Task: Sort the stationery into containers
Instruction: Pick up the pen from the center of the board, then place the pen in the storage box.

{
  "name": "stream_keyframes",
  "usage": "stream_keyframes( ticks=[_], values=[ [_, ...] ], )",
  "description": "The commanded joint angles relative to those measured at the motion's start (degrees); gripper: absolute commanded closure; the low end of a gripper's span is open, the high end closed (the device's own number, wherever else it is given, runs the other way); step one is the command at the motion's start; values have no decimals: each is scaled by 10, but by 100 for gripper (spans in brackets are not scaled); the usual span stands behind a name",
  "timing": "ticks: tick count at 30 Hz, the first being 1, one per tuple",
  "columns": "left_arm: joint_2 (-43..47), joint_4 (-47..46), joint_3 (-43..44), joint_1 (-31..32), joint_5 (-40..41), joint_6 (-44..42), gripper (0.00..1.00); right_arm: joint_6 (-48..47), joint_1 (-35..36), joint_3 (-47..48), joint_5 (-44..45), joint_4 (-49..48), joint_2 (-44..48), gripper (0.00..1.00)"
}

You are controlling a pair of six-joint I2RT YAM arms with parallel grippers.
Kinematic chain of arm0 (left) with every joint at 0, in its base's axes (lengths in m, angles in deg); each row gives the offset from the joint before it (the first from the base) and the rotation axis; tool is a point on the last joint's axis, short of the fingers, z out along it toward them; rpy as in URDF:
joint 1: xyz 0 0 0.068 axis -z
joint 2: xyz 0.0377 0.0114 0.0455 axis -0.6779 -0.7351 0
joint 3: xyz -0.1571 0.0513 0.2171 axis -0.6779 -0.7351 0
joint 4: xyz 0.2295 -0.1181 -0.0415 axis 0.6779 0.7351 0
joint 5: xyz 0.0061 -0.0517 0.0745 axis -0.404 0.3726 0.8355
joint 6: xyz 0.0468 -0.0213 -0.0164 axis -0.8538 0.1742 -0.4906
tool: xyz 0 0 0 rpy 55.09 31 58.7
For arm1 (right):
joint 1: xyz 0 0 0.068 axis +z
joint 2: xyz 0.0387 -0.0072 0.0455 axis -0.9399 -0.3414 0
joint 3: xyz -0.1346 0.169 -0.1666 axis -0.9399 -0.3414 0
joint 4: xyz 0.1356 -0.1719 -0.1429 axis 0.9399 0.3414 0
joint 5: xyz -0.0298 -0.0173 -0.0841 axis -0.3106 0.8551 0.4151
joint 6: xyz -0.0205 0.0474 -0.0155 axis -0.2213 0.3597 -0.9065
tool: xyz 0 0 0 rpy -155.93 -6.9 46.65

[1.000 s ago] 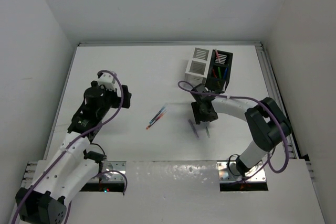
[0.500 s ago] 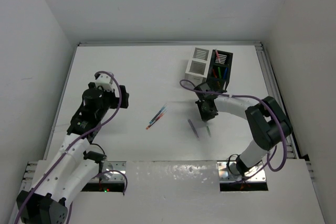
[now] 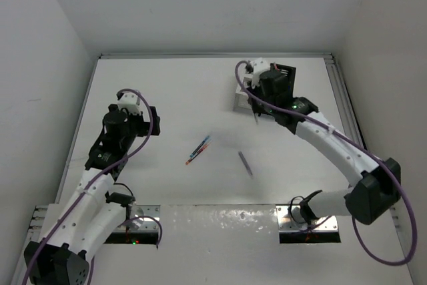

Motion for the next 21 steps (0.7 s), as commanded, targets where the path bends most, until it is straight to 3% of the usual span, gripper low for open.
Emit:
stream_keyframes(
  ticks=[1, 5, 11, 17, 21],
  values=[
    [-7, -30, 3, -14, 5, -4, 1, -19, -50, 23, -4, -175, 11, 100],
    [-16, -32, 6, -26, 2, -5, 0, -23, -114, 38, 71, -377, -63, 100],
    [-29, -31, 4, -50, -3, -4, 1, -75, -170, 107, 99, -508, -198, 100],
    [-52, -39, 1, -75, -19, 3, 1, -97, -201, 168, 115, -505, -291, 100],
    [-61, -46, 3, -90, -25, 3, 1, -96, -209, 121, 129, -543, -296, 100]
  ],
)
